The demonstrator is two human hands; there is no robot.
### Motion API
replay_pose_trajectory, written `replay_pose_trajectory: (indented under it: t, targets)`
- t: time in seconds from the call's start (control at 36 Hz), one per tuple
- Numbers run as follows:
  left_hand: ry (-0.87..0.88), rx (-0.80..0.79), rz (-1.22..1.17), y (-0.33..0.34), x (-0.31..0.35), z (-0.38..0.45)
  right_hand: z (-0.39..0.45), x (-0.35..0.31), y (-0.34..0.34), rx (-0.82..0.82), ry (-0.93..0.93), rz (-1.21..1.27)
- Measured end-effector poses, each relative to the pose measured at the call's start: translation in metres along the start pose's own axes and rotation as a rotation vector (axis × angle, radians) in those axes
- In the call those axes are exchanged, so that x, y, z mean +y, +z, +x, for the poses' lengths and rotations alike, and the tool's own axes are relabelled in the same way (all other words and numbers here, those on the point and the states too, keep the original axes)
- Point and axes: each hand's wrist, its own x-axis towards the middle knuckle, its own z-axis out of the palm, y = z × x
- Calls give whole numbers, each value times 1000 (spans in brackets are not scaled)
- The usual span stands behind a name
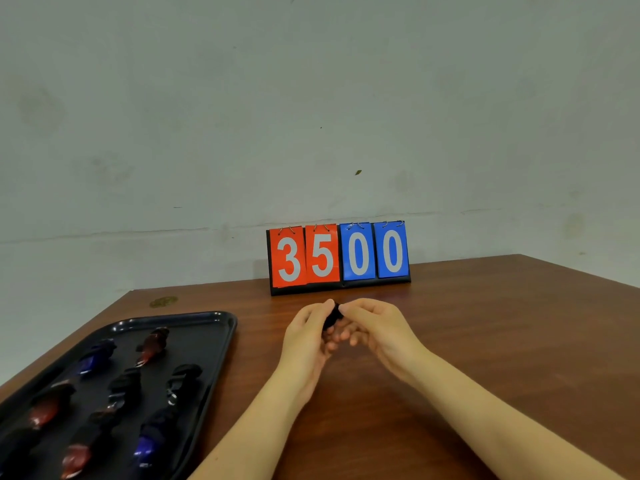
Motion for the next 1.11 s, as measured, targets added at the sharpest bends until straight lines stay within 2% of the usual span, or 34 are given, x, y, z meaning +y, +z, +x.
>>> replay_pose_trajectory:
  t: [0.28, 0.67, 0.81, 0.94, 1.11]
  targets:
    - [-9, 16, -4, 3, -1, -3, 0, 0, 1, 57, -67, -319]
    - [-77, -134, -172, 2, 11, -10, -2, 3, 3, 109, -263, -261]
    - [-148, -97, -239, 0, 9, -6, -3, 1, 3, 164, -321, -215]
    - [-151, -99, -257, 2, 8, -8, -6, 3, 4, 115, -344, -271]
    - [-182, -93, -274, 1, 9, -6, -7, 9, 6, 136, -348, -285]
